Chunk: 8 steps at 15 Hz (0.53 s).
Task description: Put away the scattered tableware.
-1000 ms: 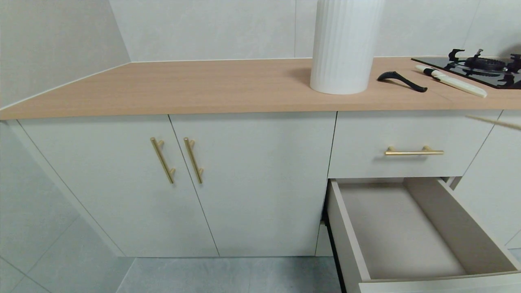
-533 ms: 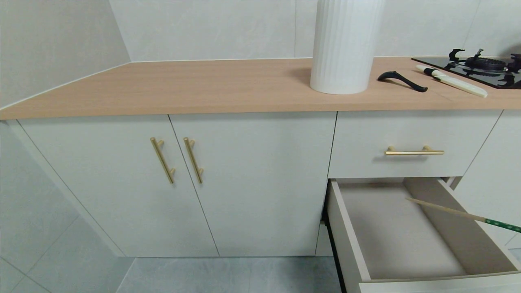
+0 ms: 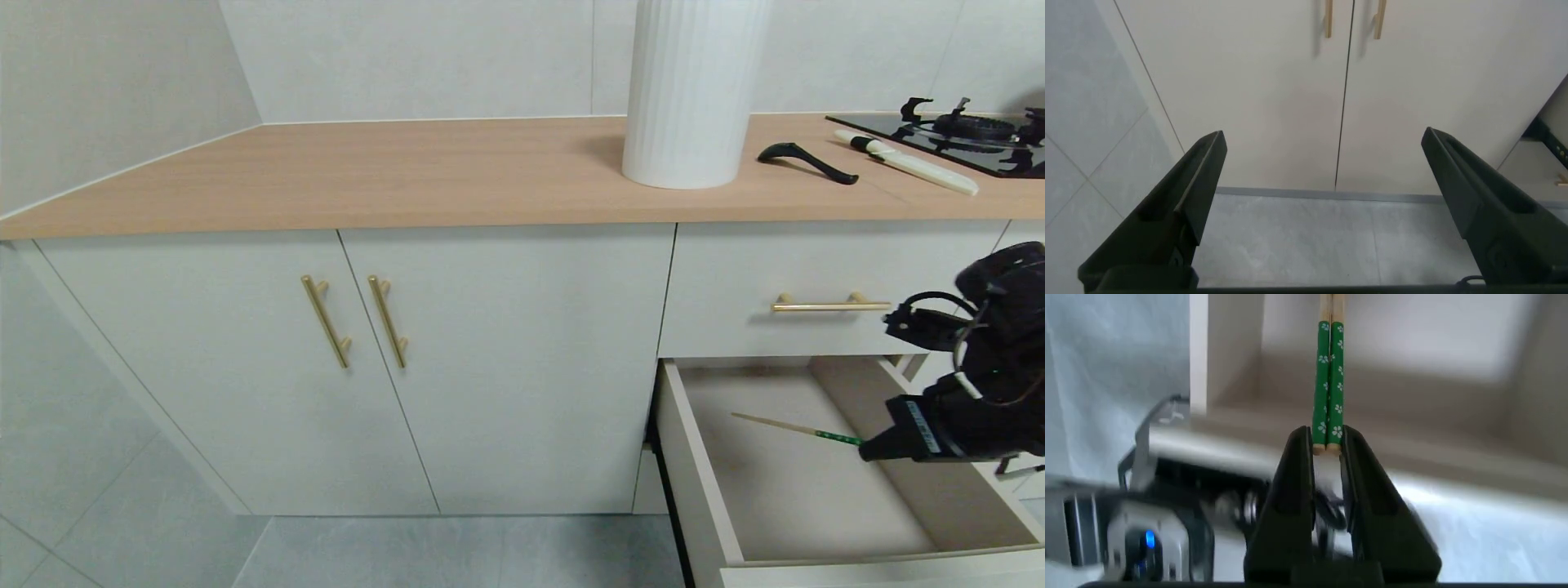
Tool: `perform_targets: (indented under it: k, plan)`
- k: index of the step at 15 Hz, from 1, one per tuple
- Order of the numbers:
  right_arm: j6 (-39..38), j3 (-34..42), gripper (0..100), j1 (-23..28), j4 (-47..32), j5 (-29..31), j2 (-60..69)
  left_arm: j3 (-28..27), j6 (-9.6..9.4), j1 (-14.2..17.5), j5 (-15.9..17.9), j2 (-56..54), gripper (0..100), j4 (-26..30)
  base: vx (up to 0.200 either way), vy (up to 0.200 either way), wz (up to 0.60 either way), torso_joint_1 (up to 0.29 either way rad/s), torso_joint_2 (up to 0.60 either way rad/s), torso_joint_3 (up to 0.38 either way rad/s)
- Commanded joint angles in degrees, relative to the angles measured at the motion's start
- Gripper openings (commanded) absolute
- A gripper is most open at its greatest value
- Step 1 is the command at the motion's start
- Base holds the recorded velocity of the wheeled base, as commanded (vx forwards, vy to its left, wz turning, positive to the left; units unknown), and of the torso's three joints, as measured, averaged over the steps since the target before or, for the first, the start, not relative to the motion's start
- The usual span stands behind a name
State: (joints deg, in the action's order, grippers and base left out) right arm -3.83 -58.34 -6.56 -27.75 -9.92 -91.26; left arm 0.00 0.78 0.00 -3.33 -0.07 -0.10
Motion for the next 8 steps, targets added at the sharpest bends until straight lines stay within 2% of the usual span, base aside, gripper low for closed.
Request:
perform_targets:
  k: [1, 8]
  plan:
    - [-1.3, 0.1, 0, -1.9, 5.1, 0.1, -10.8, 0.0, 0.01, 0.0, 0.0, 0.1, 100, 0.0, 0.000, 0.000, 0.00, 0.000, 0.00, 0.000]
    - [-1.3, 0.8, 0, -3.1, 17.4, 0.1, -23.0, 0.0, 0.01, 0.0, 0.0, 0.1, 100, 0.0, 0.000, 0.000, 0.00, 0.000, 0.00, 0.000]
